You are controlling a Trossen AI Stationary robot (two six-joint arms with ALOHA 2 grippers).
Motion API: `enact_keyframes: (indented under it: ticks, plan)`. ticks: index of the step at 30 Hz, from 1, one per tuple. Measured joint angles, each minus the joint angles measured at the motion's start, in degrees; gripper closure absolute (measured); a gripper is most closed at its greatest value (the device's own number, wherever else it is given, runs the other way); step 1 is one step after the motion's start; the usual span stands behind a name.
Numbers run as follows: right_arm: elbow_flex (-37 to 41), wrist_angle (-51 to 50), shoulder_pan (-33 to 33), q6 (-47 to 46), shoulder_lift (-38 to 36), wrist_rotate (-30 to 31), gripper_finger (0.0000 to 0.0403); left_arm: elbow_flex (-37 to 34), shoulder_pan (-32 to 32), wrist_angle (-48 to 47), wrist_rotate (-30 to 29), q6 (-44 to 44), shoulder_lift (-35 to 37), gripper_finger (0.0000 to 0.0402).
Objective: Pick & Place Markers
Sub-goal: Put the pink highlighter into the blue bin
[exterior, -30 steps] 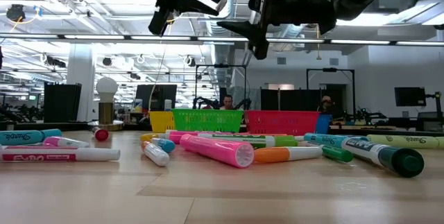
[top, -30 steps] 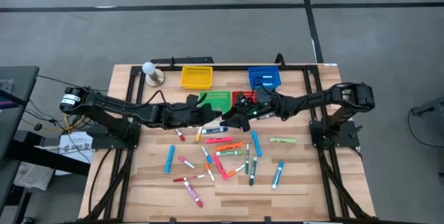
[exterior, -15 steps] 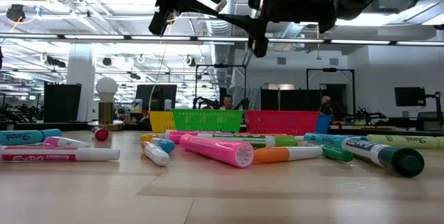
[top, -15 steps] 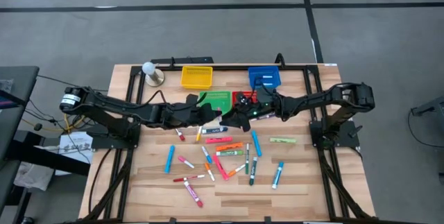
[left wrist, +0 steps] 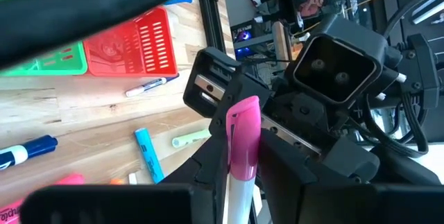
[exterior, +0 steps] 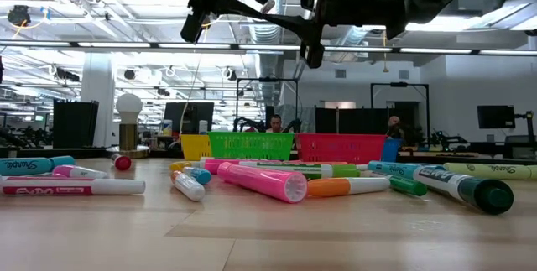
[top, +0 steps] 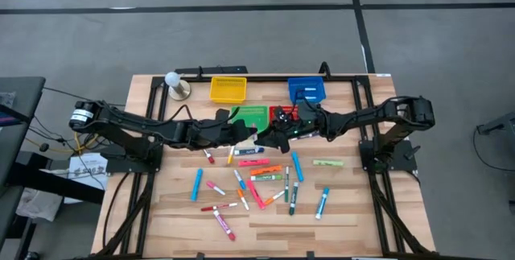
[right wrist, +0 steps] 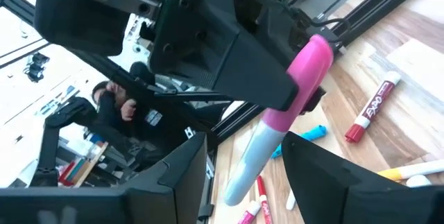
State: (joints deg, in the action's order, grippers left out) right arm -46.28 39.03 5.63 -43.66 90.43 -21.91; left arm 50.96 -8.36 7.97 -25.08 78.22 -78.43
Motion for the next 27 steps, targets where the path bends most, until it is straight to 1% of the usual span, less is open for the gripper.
enact_keyframes:
  ticks: [7,10,12,18,19,23,27]
  plan:
    - [0.0,0.1,0.0,0.2,0.2,1.1,0.0259,0.0,0.0,0.0,-0.2,0.0,0.0,0.0330]
    - [-0.7,0.4,-0.3,0.1,2.3,0.9,0.0278,0.0,0.0,-0.1,-0.2,-0.2,0.0,0.0330]
    - [-2.9,0.7,-0.9,0.1,4.6,0.9,0.0292,-0.1,0.0,-0.1,-0.2,-0.1,0.0,0.0330]
    - [-8.2,0.3,-2.2,0.1,10.6,-5.2,0.0338,-0.2,0.0,0.3,-0.2,-0.2,0.0,0.0330]
    - [-8.4,0.3,-2.1,0.1,11.0,-6.3,0.0346,-0.2,-0.2,0.2,-0.2,-0.2,0.0,0.0330]
    - [-8.7,-0.1,-1.1,-0.1,11.1,-7.5,0.0367,-0.2,-0.6,-0.1,-0.8,-0.6,0.1,0.0330]
    - [-8.7,-0.3,0.4,-0.1,10.1,-12.5,0.0372,0.1,-1.0,0.2,-1.0,-0.6,0.2,0.0330]
